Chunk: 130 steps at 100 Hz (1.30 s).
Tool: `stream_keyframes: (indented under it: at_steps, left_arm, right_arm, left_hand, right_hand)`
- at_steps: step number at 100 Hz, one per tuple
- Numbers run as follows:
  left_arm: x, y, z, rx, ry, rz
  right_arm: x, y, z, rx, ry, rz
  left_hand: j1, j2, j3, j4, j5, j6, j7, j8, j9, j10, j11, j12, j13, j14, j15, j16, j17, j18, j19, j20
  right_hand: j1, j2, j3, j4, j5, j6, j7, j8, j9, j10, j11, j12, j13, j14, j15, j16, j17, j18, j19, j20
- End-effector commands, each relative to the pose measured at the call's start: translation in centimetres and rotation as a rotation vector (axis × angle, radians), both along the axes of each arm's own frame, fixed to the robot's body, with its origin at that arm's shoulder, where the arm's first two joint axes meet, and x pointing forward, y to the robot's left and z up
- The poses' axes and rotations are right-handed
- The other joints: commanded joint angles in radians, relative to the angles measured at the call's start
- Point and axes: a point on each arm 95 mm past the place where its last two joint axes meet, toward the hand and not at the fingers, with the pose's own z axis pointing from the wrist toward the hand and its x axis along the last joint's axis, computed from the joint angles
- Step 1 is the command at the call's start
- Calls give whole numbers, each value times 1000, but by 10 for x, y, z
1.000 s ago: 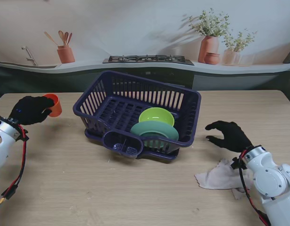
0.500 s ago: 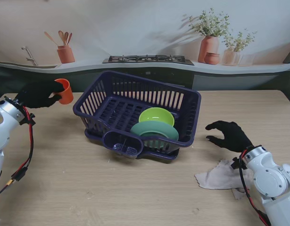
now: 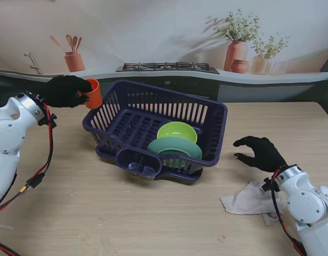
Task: Clear dishes and wipe the table
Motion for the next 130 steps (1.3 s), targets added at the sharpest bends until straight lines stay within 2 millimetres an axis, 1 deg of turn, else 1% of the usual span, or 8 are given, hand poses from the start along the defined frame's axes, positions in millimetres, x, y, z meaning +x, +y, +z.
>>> stream_keyframes:
  at_steps: [1, 9, 14, 19, 29, 34, 72, 130]
  left_arm:
    - [2, -11, 17, 14, -25, -23]
    - [4, -19, 22, 13, -14, -40]
    - [6, -25, 25, 10, -6, -50]
    - [7, -32, 27, 7, 2, -62]
    - [9, -47, 30, -5, 21, -82]
    - [11, -55, 31, -10, 38, -92]
    - [26, -107, 26, 8, 153, -145]
    - [44, -143, 3, 50, 250, -126]
  right_arm:
    - [-2, 1, -2, 0, 9, 9]
    - [-2, 1, -2, 1, 8, 8]
    - [-3, 0, -2, 2, 7, 8]
    - [-3, 0, -2, 2, 6, 7]
    - [-3, 0, -2, 5, 4, 6]
    - [-3, 0, -2, 7, 3, 5]
    - [-3, -2, -2, 14, -2, 2]
    - [-3, -4, -4, 16, -4, -6]
  left_hand:
    - [107, 118, 55, 37, -5, -129, 180, 80, 39, 120, 166, 73, 27, 3, 42, 30, 13, 14, 41, 1]
    - [109, 115, 53, 37, -8, -113, 177, 77, 39, 119, 167, 72, 27, 2, 42, 30, 13, 14, 41, -1]
    - [105, 119, 55, 38, -8, -136, 183, 82, 38, 119, 167, 72, 27, 2, 42, 31, 12, 14, 41, -1]
    - [109, 114, 53, 37, -8, -109, 177, 75, 38, 122, 166, 72, 27, 2, 42, 31, 12, 13, 41, -1]
    - [105, 120, 54, 38, -11, -135, 184, 79, 38, 120, 166, 71, 26, 0, 41, 30, 12, 13, 42, -2]
    - [110, 114, 52, 37, -10, -109, 180, 73, 37, 123, 165, 70, 26, 0, 41, 30, 12, 13, 42, -3]
    - [115, 121, 45, 39, -11, -107, 183, 65, 34, 127, 164, 69, 22, 1, 36, 28, 8, 12, 40, -4]
    - [123, 123, 25, 41, -16, -97, 170, 60, 29, 126, 165, 65, 22, -2, 33, 25, 8, 10, 41, -5]
  right_hand:
    - [-24, 7, -4, 20, 0, -2, 0, -5, -16, -19, -1, 11, -23, -26, -19, -4, -14, -34, -14, 14]
    - [-25, 7, -4, 20, 0, -2, 0, -5, -17, -18, -2, 11, -24, -24, -19, -5, -14, -31, -14, 14]
    - [-24, 7, -4, 20, 0, -2, 0, -5, -17, -17, -2, 11, -22, -24, -18, -4, -14, -32, -14, 14]
    - [-25, 7, -4, 20, 0, -3, 0, -5, -17, -18, -2, 11, -24, -25, -19, -4, -13, -32, -14, 14]
    - [-24, 7, -4, 20, 0, -2, 0, -5, -18, -20, -2, 11, -23, -24, -19, -4, -13, -33, -14, 14]
    - [-24, 7, -4, 20, 0, -2, 0, -5, -18, -20, -2, 11, -24, -24, -19, -4, -14, -35, -14, 14]
    - [-24, 7, -4, 20, 0, -2, 0, -4, -16, -18, -2, 11, -23, -24, -19, -4, -14, -33, -15, 14]
    - [-25, 7, -4, 20, 0, -2, 0, -4, -17, -19, -2, 11, -23, -25, -20, -4, -13, -32, -15, 15]
